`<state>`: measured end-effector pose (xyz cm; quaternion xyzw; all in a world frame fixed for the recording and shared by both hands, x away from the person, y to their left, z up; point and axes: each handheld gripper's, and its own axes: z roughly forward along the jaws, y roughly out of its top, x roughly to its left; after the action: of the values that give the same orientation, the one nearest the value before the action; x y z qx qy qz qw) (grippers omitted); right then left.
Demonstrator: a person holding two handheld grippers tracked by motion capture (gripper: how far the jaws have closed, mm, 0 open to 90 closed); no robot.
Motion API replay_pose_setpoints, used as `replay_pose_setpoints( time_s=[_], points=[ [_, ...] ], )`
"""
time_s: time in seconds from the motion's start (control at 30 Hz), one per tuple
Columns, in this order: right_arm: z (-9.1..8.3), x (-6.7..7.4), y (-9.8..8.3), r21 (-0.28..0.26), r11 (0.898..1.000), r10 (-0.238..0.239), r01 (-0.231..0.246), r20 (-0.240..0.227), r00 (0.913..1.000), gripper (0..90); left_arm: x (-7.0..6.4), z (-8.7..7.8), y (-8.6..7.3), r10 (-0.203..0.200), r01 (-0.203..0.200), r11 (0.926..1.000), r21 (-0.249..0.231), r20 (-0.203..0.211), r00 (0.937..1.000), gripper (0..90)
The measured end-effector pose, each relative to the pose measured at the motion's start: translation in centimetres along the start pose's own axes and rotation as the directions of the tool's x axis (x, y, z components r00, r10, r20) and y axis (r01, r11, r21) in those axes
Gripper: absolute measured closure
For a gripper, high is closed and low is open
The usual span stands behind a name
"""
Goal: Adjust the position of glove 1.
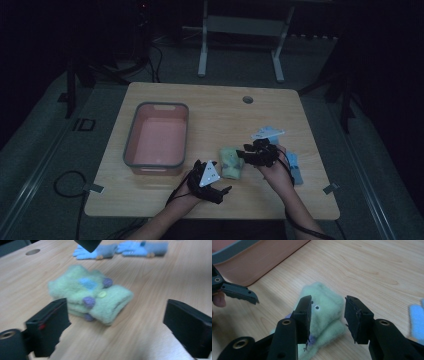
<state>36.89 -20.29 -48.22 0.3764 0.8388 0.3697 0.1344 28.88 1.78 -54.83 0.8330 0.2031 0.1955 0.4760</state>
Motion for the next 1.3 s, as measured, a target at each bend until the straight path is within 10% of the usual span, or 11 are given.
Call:
replay_pose_setpoints(
  time_s=[0.17, 0.77, 1.0, 1.13, 1.3],
  points=[
    [0.6, -1.3, 0.5, -0.008, 1.000, 0.009, -0.010, -0.017, 0.9998, 53.8, 0.0, 0.5, 1.0, 0.074, -0.078, 0.9957, 0.050, 0.078, 0.9942, 15.0],
    [6.9, -3.7, -0.5, 0.159, 0.987, 0.061, -0.034, -0.170, 0.9835, 39.8, 0.5, 5.5, 1.2, 0.222, -0.235, 0.9583, 0.163, 0.093, 0.9705, 41.7],
    [7.4, -4.1, -0.9, 0.183, 0.978, 0.140, -0.095, -0.248, 0.9588, 60.7, 0.4, 6.0, 1.3, 0.266, -0.268, 0.9443, 0.191, 0.039, 0.9633, 58.2],
    [6.9, -3.5, -0.6, 0.166, 0.983, 0.113, -0.078, -0.212, 0.9707, 70.6, 1.0, 5.7, 2.5, 0.234, -0.241, 0.9471, 0.212, 0.056, 0.9706, 70.7],
    [6.1, -3.3, 0.0, 0.139, 0.986, 0.117, -0.091, -0.193, 0.9741, 73.9, 1.3, 4.7, 4.1, 0.258, -0.262, 0.9379, 0.227, 0.048, 0.9649, 73.3]
  ],
)
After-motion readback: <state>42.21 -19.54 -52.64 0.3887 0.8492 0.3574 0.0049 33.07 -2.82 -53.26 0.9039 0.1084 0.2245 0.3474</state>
